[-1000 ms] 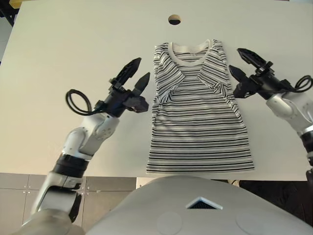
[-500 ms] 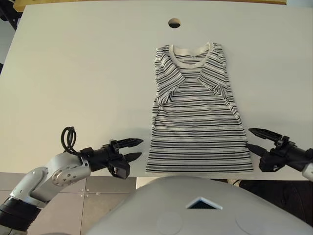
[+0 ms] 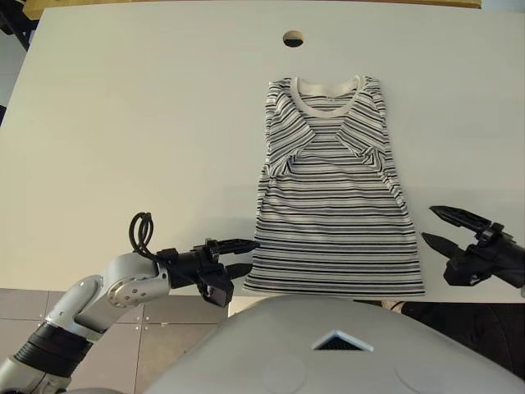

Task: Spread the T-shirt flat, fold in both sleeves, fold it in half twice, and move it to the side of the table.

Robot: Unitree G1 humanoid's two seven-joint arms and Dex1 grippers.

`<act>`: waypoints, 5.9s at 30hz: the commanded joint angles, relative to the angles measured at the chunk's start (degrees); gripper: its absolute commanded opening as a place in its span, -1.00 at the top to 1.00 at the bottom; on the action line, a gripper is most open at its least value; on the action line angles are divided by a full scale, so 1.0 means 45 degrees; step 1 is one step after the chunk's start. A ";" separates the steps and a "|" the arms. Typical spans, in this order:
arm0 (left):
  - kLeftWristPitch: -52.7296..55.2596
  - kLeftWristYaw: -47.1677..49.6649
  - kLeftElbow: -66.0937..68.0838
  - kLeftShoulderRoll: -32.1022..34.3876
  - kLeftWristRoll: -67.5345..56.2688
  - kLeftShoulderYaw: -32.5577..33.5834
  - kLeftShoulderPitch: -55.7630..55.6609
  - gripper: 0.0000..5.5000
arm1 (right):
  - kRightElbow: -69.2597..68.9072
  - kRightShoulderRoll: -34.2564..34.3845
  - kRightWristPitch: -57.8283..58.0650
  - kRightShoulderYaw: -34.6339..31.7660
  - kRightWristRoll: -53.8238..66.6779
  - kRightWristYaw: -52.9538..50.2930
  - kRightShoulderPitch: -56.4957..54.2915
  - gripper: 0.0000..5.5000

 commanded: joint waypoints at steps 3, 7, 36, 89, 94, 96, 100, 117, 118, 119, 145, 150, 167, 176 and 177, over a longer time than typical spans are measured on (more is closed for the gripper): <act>0.0110 -0.1091 -0.0146 0.0360 0.0006 -0.0239 -0.0144 -0.02 | 0.0540 0.0315 -0.0437 -0.1509 -0.0851 0.0840 0.1678 -0.22; 0.0096 -0.1763 -0.0479 0.0606 -0.0476 -0.0329 -0.0228 -0.02 | 0.0207 0.0414 -0.0844 -0.0871 -0.1020 0.1284 0.1611 -0.22; -0.0478 -0.2652 0.0471 -0.0018 -0.0635 -0.1317 -0.1053 0.70 | 0.0203 -0.0365 -0.2095 0.2037 -0.0276 0.3305 -0.0592 0.67; 0.1151 0.4990 1.8924 -0.8781 0.0191 -0.0461 -1.4523 0.88 | 1.3890 0.8015 0.2153 0.5570 0.1336 -0.3513 -1.6404 0.85; 0.1187 0.5138 1.9337 -0.8961 -0.0291 0.0079 -1.4585 0.60 | 1.5592 0.8403 0.1926 0.6124 0.0997 -0.4017 -1.7243 0.51; 0.0963 0.4798 1.9258 -0.9095 -0.0833 0.0549 -1.4655 0.47 | 1.5909 0.8438 0.1786 0.6224 0.0987 -0.4148 -1.7403 0.38; 0.0628 0.3777 1.9132 -0.9447 -0.1772 0.1180 -1.4837 0.25 | 1.6182 0.8443 0.1637 0.6296 0.1088 -0.4147 -1.7704 0.12; 0.5816 0.6712 2.0873 -0.9867 -0.1683 0.2001 -1.6345 -0.68 | 1.9662 0.9164 0.5292 0.3770 0.3859 -0.3736 -2.0751 -0.93; 0.6124 0.7011 2.0904 -0.9695 -0.1828 0.2276 -1.6321 -0.73 | 1.9656 0.9217 0.5313 0.3651 0.3988 -0.3719 -2.0664 -0.99; 0.6309 0.7215 2.0908 -0.9510 -0.2013 0.2586 -1.6275 -0.77 | 1.9617 0.9244 0.5226 0.3638 0.3994 -0.3724 -2.0524 -1.00; 0.2975 0.7312 0.6822 -1.0216 -0.3221 0.4030 -0.7434 -1.00 | 0.7011 0.3147 0.1633 0.8976 -0.2302 -0.0339 -1.2228 -1.00; 0.3077 0.7454 0.5509 -0.9848 -0.2452 0.4204 -0.6384 -1.00 | 0.0948 0.2019 0.1481 0.9823 -0.1051 0.1720 -0.8889 -1.00; 0.2876 0.7526 0.5519 -0.9358 -0.2288 0.4683 -0.6525 -1.00 | -0.1478 0.6547 0.3386 0.9548 0.2988 0.2351 -1.0518 -1.00; 0.2898 0.7018 0.4675 -0.9352 -0.2427 0.4276 -0.6498 -1.00 | 0.6107 0.8097 0.3642 0.9158 0.0583 0.0381 -1.4872 -1.00; 0.2914 0.7031 0.4724 -0.9371 -0.2447 0.4288 -0.6540 -1.00 | 0.7110 0.8323 0.3532 0.9302 0.0350 0.0080 -1.5099 -1.00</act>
